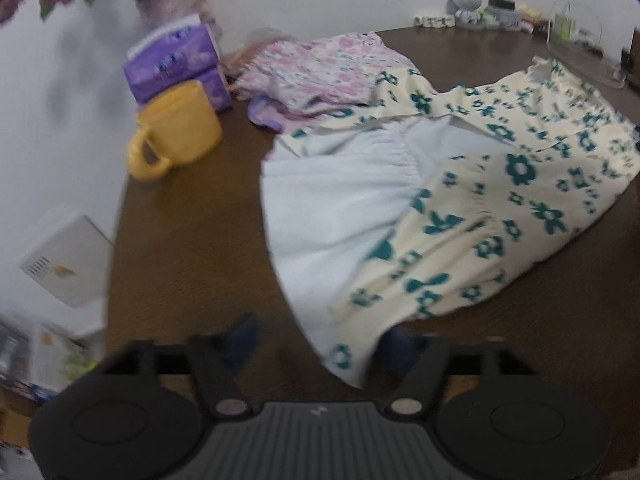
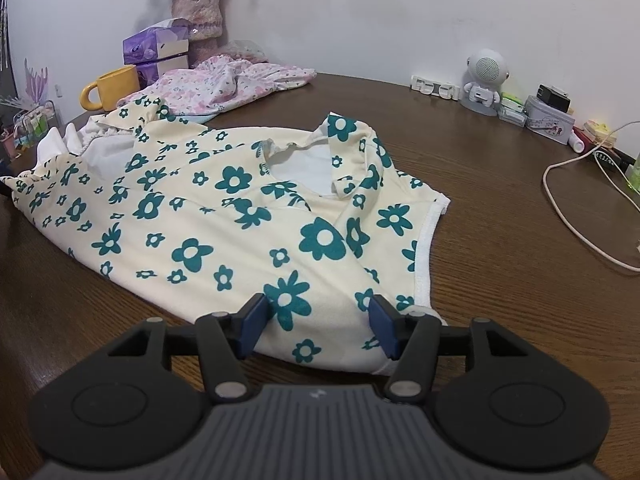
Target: Fold clothes
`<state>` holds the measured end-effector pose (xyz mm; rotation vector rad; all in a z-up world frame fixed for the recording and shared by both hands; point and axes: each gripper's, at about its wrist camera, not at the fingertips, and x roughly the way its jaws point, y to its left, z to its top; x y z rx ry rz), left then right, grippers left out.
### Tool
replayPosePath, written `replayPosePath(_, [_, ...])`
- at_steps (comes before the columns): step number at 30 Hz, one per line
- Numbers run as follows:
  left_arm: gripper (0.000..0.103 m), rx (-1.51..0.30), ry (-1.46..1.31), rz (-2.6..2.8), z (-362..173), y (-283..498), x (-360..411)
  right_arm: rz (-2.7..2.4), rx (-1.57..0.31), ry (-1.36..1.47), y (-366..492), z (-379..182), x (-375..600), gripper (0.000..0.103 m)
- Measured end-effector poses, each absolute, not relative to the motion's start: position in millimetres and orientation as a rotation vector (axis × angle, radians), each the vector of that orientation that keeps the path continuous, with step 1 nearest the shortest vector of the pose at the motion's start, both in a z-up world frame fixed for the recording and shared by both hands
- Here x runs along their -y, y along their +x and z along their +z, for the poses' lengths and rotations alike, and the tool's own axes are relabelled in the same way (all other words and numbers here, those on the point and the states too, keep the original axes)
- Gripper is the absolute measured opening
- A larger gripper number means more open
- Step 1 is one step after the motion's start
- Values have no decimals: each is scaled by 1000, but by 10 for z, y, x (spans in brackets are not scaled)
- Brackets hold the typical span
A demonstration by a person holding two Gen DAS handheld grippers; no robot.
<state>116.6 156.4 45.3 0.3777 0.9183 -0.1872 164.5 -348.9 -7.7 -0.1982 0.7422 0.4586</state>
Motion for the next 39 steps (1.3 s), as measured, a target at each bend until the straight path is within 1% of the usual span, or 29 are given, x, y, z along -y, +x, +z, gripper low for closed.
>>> replayPosePath(2, [86, -915, 382, -156, 521, 1250, -1563, 460, -755, -202, 1648, -36, 3469, 58])
replayPosePath(4, [90, -902, 346, -127, 625, 1339, -1561, 463, -761, -190, 1651, 34, 3450, 61])
replayPosePath(5, [90, -896, 328, -112, 678, 1384, -1560, 466, -760, -171, 1657, 90, 3440, 62])
replayPosePath(6, [90, -888, 316, -115, 728, 1440, -1536, 468, -753, -161, 1666, 148, 3418, 68])
replayPosePath(7, [91, -880, 303, -117, 779, 1495, -1512, 469, -745, -153, 1675, 207, 3395, 77])
replayPosePath(9, [93, -870, 297, -125, 874, 1588, -1422, 459, -740, -176, 1715, 320, 3312, 85])
replayPosePath(14, [93, -843, 345, -173, 1053, 1835, -1173, 428, -803, -258, 2014, 479, 3158, 87])
replayPosePath(20, [93, -869, 341, -274, 1067, 2374, -833, 390, -861, -280, 2774, 639, 3053, 87])
replayPosePath(23, [93, -877, 366, -284, 974, 2689, -655, 379, -860, -376, 3132, 653, 2949, 85])
replayPosePath(25, [93, -909, 386, -306, 896, 2897, -560, 392, -896, -430, 3353, 602, 2871, 80])
replayPosePath(28, [89, -963, 400, -341, 806, 3152, -461, 442, -956, -473, 3612, 538, 2756, 76])
replayPosePath(31, [87, -994, 403, -392, 755, 3334, -379, 500, -991, -496, 3788, 528, 2650, 75])
replayPosePath(33, [85, -1008, 406, -420, 711, 3418, -330, 517, -1014, -517, 3888, 474, 2584, 71])
replayPosePath(34, [79, -1018, 408, -435, 669, 3458, -304, 525, -1025, -527, 3939, 446, 2551, 68])
replayPosePath(35, [70, -1027, 411, -447, 635, 3479, -273, 532, -1037, -538, 3989, 417, 2518, 67])
replayPosePath(37, [60, -1030, 423, -468, 569, 3506, -220, 550, -1053, -554, 4061, 356, 2463, 62])
replayPosePath(38, [57, -1026, 428, -480, 547, 3523, -202, 562, -1057, -553, 4078, 321, 2443, 61])
replayPosePath(39, [54, -1022, 432, -493, 525, 3540, -184, 575, -1061, -551, 4095, 285, 2423, 57])
